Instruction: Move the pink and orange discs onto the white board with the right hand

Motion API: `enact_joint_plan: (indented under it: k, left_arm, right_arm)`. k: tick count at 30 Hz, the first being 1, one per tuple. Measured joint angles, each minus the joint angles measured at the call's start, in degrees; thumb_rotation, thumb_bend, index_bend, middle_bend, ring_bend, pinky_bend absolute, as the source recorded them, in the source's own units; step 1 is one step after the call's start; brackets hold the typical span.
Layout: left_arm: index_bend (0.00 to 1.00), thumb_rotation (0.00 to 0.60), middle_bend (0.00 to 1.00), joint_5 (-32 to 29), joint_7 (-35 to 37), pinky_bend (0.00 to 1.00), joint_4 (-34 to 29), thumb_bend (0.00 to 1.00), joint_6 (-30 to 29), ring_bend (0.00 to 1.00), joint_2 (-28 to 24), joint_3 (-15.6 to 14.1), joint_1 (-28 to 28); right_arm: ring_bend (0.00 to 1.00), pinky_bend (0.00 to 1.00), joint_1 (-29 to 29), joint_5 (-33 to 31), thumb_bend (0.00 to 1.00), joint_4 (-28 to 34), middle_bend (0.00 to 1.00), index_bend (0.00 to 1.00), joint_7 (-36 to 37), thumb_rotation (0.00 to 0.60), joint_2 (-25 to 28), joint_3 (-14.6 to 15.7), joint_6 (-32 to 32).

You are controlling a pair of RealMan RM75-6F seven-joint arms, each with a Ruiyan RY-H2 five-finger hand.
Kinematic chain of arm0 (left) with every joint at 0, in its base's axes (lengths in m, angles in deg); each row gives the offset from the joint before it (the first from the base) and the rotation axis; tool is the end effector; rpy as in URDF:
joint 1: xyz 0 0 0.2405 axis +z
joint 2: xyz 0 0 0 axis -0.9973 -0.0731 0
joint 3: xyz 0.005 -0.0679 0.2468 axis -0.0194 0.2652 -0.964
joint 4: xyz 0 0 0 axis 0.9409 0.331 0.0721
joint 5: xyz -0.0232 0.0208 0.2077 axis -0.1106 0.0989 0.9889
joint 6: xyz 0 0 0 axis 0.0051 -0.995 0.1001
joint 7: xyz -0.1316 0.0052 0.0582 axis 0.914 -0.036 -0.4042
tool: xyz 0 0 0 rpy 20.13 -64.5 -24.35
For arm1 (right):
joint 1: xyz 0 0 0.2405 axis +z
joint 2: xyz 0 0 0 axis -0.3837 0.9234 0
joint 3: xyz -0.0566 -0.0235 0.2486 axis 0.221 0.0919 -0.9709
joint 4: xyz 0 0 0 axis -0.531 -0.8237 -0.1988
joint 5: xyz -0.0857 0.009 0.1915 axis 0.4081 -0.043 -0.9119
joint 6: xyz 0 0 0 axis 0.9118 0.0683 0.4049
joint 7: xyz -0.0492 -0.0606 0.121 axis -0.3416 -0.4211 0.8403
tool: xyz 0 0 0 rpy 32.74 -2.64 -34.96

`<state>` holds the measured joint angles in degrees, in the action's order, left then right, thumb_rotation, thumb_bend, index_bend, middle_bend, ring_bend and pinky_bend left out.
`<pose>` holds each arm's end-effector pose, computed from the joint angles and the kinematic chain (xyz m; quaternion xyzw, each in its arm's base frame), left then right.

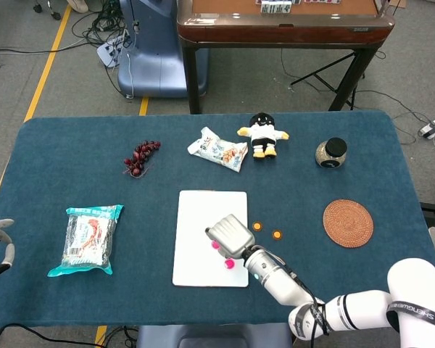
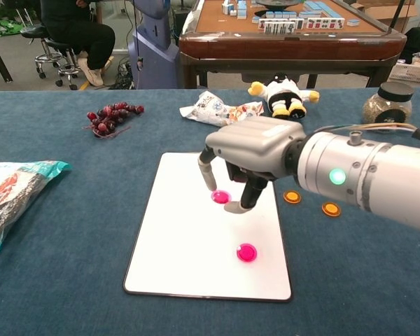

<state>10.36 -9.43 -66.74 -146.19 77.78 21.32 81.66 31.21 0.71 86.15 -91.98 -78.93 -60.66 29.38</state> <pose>-0.3297 0.1873 0.1900 -0.5474 -0.3883 -0.4062 0.6202 -0.0611 -0.2837 -0.0615 0.8509 -0.2681 0.3077 0.3306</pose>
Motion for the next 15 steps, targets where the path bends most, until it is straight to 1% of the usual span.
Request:
enact_joint_plan:
  k: [8, 10, 11, 15]
  left_arm:
    - [0.39, 0.6, 0.52, -0.5, 0.09, 0.59, -0.21, 0.49, 0.32, 0.44, -0.29, 0.1, 0.05]
    - [0.4, 0.6, 0.52, -0.51, 0.02, 0.59, -0.31, 0.49, 0.34, 0.44, -0.36, 0.07, 0.08]
    - [0.4, 0.6, 0.52, -0.51, -0.02, 0.59, -0.34, 0.49, 0.34, 0.44, -0.37, 0.07, 0.08]
    - [0.4, 0.6, 0.52, -0.43, -0.2, 0.59, -0.41, 0.49, 0.41, 0.44, -0.37, 0.01, 0.05]
  right_arm:
    - [1.0, 1.0, 0.75, 0.8, 0.26, 0.29, 1.0, 0.49, -0.56, 0.6, -2.05, 0.97, -0.47]
    - [1.0, 1.0, 0.8, 0.92, 0.24, 0.45, 1.0, 0.49, -0.8, 0.6, -2.22, 1.22, -0.4]
    - [1.0, 1.0, 0.84, 0.9, 0.22, 0.53, 1.0, 0.49, -0.97, 0.6, -2.32, 1.36, -0.36]
    - [1.0, 1.0, 0.91, 0.89, 0.08, 0.59, 1.0, 0.49, -1.07, 0.6, -2.71, 1.5, -0.2]
